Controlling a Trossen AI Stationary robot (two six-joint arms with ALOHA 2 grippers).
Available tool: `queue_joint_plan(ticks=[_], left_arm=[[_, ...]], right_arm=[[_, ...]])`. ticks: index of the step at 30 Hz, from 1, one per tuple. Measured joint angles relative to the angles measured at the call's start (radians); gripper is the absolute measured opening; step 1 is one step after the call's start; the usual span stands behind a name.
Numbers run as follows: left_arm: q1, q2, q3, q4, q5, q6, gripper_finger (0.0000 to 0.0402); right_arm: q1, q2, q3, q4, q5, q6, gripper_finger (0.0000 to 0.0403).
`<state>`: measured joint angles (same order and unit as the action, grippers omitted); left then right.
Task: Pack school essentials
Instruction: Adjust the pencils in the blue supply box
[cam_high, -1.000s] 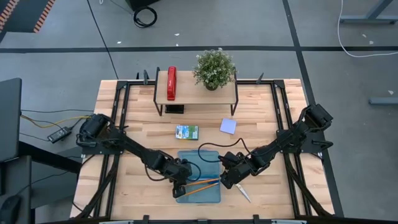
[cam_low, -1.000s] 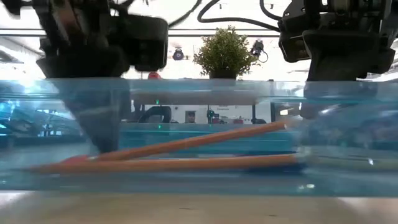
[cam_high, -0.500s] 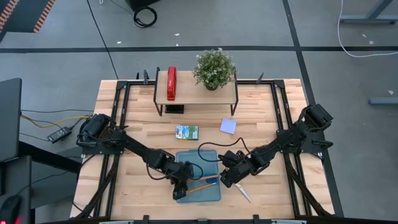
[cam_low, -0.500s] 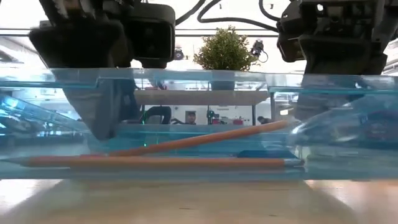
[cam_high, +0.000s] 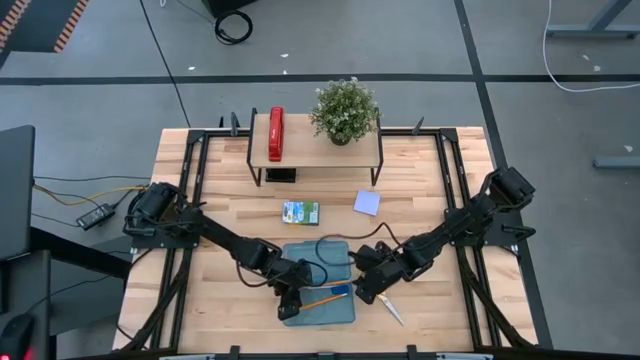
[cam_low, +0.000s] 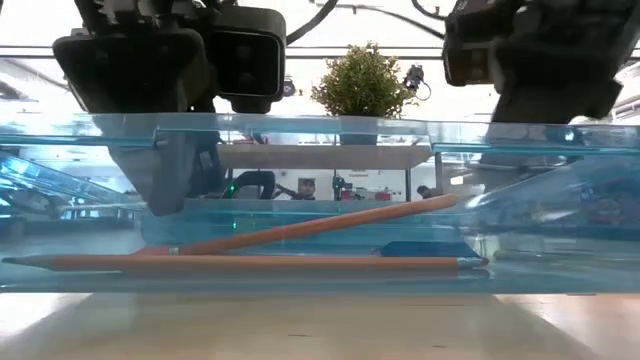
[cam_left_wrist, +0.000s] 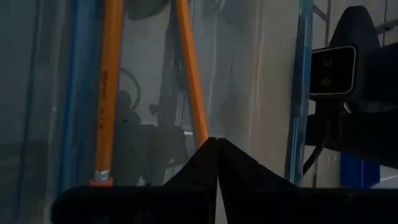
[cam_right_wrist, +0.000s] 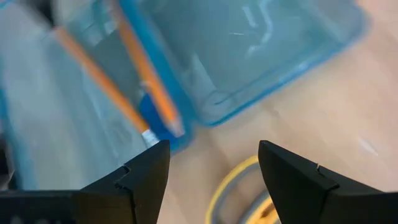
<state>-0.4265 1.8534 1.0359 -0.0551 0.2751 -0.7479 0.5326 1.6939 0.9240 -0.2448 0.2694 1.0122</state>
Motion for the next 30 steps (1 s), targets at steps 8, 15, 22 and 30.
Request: queue_joint_plan(ticks=[8,15,22,30], left_arm=[[0.005,-0.029,0.0,0.0,0.026,-0.019,0.002],[0.005,-0.102,0.0,0.0,-0.018,-0.031,0.0011],[0.004,-0.133,0.001,-0.003,-0.062,-0.066,0.0019],[0.004,-0.143,0.001,-0.004,-0.062,-0.086,0.0009]], right_arm=[[0.035,-0.001,0.0,0.047,-0.016,-0.373,0.0252],[0.023,-0.001,0.0,0.133,0.024,-0.481,0.0252],[-0.026,-0.001,-0.012,0.14,0.058,-0.432,0.0252],[-0.01,-0.001,-0.038,0.221,0.032,-0.419,0.0252]])
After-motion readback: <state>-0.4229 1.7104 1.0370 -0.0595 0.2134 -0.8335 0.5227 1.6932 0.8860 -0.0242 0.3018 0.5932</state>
